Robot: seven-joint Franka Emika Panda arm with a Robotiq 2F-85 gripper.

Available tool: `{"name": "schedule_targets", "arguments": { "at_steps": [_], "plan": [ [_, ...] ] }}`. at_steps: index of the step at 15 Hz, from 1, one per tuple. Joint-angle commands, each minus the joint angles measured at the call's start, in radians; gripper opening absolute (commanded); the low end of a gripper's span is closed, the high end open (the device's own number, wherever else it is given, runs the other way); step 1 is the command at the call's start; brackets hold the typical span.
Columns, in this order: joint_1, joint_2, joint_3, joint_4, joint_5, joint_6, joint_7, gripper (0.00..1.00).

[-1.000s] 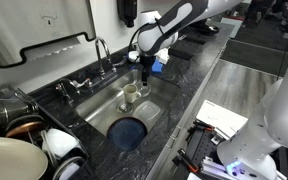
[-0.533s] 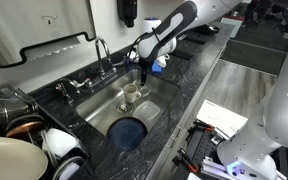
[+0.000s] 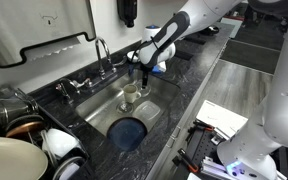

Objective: Remove the clear bowl from the sink and put it on the counter

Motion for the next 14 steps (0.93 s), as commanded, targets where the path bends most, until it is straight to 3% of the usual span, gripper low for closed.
{"name": "schedule_targets", "arguments": {
  "at_steps": [1, 7, 14],
  "plan": [
    [-0.028, 0.069, 0.028, 0.048, -0.017, 0.01, -0.008, 1.0],
    [-0.017, 0.149, 0.025, 0.109, -0.075, 0.022, 0.021, 1.0],
    [0.002, 0.232, -0.018, 0.184, -0.243, 0.028, 0.152, 1.0]
  ]
}}
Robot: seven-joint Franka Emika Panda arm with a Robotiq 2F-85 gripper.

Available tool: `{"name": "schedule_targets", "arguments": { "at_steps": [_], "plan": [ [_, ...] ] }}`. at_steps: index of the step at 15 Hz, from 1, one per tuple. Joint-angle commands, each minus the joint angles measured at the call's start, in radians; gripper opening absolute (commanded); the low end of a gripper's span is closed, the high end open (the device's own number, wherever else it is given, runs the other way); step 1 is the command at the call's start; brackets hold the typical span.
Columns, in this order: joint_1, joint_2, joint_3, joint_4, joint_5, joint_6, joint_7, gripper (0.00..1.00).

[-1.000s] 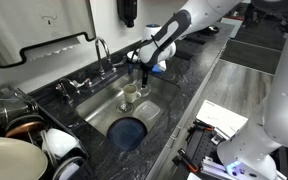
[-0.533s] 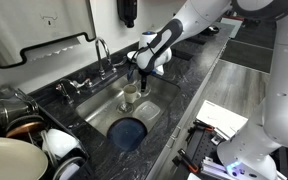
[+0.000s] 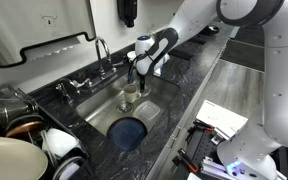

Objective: Remove the clear bowl from the sink and put it on the counter

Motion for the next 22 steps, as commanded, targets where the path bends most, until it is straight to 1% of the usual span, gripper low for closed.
{"name": "schedule_targets", "arguments": {
  "at_steps": [1, 2, 3, 5, 6, 9, 12, 15, 20, 22],
  "plan": [
    [0.004, 0.058, -0.021, 0.057, -0.072, -0.009, 0.057, 1.0],
    [0.004, 0.07, -0.024, 0.071, -0.087, -0.028, 0.066, 0.95],
    [-0.001, 0.081, -0.022, 0.081, -0.096, -0.038, 0.068, 0.74],
    [0.0, 0.103, -0.029, 0.1, -0.119, -0.062, 0.08, 0.7],
    [-0.004, 0.112, -0.027, 0.11, -0.126, -0.073, 0.079, 0.64],
    [-0.009, 0.133, -0.023, 0.133, -0.131, -0.104, 0.073, 0.41],
    [-0.011, 0.142, -0.017, 0.155, -0.129, -0.138, 0.068, 0.2],
    [-0.009, 0.124, -0.016, 0.163, -0.131, -0.168, 0.067, 0.0],
    [-0.023, 0.057, 0.0, 0.162, -0.115, -0.2, 0.051, 0.01],
    [-0.029, 0.021, 0.005, 0.164, -0.107, -0.238, 0.038, 0.02]
  ]
}}
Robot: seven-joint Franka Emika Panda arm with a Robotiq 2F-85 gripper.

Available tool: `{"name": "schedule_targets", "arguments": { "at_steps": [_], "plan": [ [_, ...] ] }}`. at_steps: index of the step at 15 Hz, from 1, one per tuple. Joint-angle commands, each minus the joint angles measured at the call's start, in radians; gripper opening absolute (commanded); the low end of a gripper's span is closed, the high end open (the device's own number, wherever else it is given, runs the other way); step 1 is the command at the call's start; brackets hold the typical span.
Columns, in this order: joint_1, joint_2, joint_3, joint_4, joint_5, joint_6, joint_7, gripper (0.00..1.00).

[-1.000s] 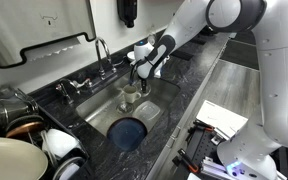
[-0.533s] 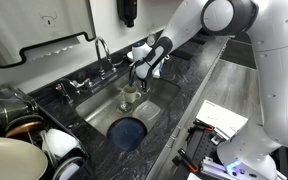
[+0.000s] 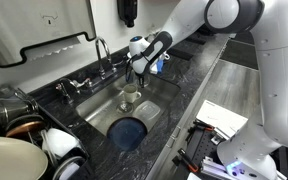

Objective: Remove the clear bowl from the sink and put it on the counter

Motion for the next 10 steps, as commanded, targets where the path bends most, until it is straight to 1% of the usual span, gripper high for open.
{"name": "schedule_targets", "arguments": {
  "at_steps": [1, 4, 6, 8, 10],
  "plan": [
    [-0.031, -0.089, 0.012, 0.004, 0.006, -0.099, -0.033, 0.02],
    [-0.035, -0.15, 0.017, 0.014, 0.035, -0.203, -0.05, 0.02],
    [-0.039, -0.189, 0.013, 0.033, 0.048, -0.303, -0.063, 0.02],
    [-0.043, -0.224, -0.004, 0.062, 0.048, -0.419, -0.063, 0.02],
    [-0.048, -0.24, -0.03, 0.107, 0.032, -0.526, -0.036, 0.02]
  ]
}}
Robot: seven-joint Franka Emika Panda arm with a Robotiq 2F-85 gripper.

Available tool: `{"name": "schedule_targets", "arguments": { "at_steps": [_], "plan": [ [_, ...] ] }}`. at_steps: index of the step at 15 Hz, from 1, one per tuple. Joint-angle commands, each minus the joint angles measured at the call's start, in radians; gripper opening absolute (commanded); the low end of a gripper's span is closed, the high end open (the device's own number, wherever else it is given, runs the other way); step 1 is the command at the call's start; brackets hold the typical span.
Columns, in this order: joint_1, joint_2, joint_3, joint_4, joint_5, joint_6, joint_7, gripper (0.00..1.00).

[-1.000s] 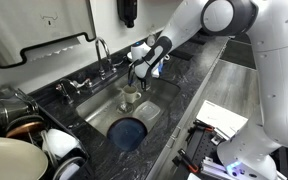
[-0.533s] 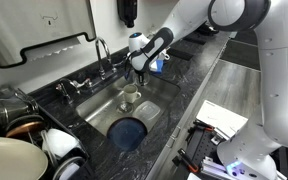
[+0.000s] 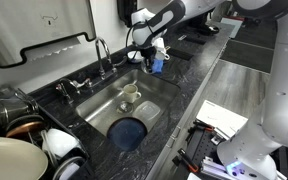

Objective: Remove the clear bowl from the sink and put it on the counter

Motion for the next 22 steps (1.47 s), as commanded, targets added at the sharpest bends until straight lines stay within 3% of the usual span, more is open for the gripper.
{"name": "schedule_targets", "arguments": {
  "at_steps": [1, 6, 10, 19, 22],
  "plan": [
    [-0.02, -0.036, -0.036, 0.077, -0.008, -0.185, 0.009, 0.02],
    [-0.085, 0.043, -0.092, 0.254, 0.052, -0.419, 0.038, 0.02],
    [-0.168, 0.122, -0.113, 0.356, 0.154, -0.535, 0.054, 0.02],
    [-0.327, 0.294, -0.103, 0.515, 0.327, -0.595, 0.042, 0.02],
    [-0.374, 0.315, -0.082, 0.544, 0.398, -0.559, -0.008, 0.02]
  ]
}}
